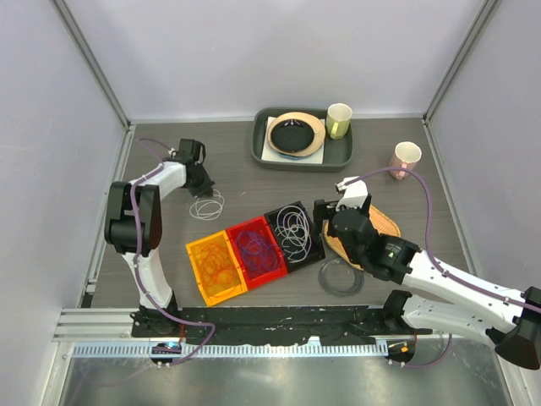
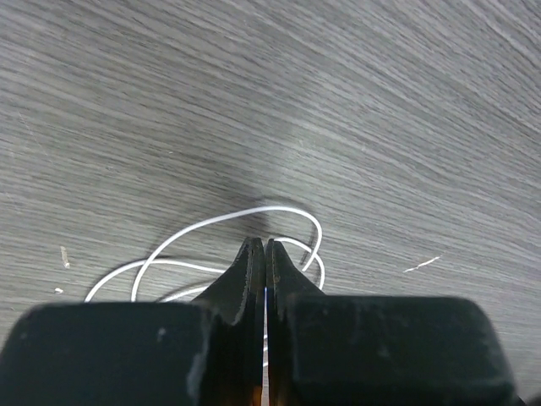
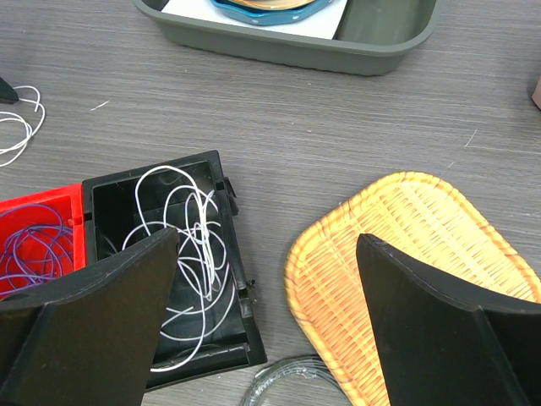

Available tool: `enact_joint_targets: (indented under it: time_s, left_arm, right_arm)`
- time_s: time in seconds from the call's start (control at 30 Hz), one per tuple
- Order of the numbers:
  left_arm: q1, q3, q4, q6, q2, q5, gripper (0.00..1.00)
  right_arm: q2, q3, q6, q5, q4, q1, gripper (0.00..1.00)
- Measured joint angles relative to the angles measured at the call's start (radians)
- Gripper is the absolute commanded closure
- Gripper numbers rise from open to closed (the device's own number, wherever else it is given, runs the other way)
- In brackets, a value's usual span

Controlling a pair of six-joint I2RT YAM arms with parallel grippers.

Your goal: Untangle the cables

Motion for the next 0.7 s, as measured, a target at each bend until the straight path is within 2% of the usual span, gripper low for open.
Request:
enact_joint_targets:
  time_s: [0.17, 0.33, 0.5, 0.7]
  left_arm:
    - [0.0, -0.005, -0.008, 0.007, -0.057, 0.014, 1.0]
    - [0.0, -0.019, -0.007, 0.007, -0.273, 0.022, 1.0]
    - [-0.001, -0.028, 0.022, 0.007, -0.514, 0.069, 1.0]
    - [-0.028, -0.03, 0.047, 0.005, -0.668, 0.159, 1.0]
  right_arm:
    - [0.0, 0.0, -0.013, -0.002, 0.007, 0.0, 0.08]
    - [0.007, -0.001, -0.068, -0.035, 0.066, 0.0, 0.08]
    - [0.043, -0.012, -0.171, -0.103, 0.225, 0.0, 0.08]
    - [0.15, -0.005, -0.375, -0.313, 0.444, 0.0, 0.08]
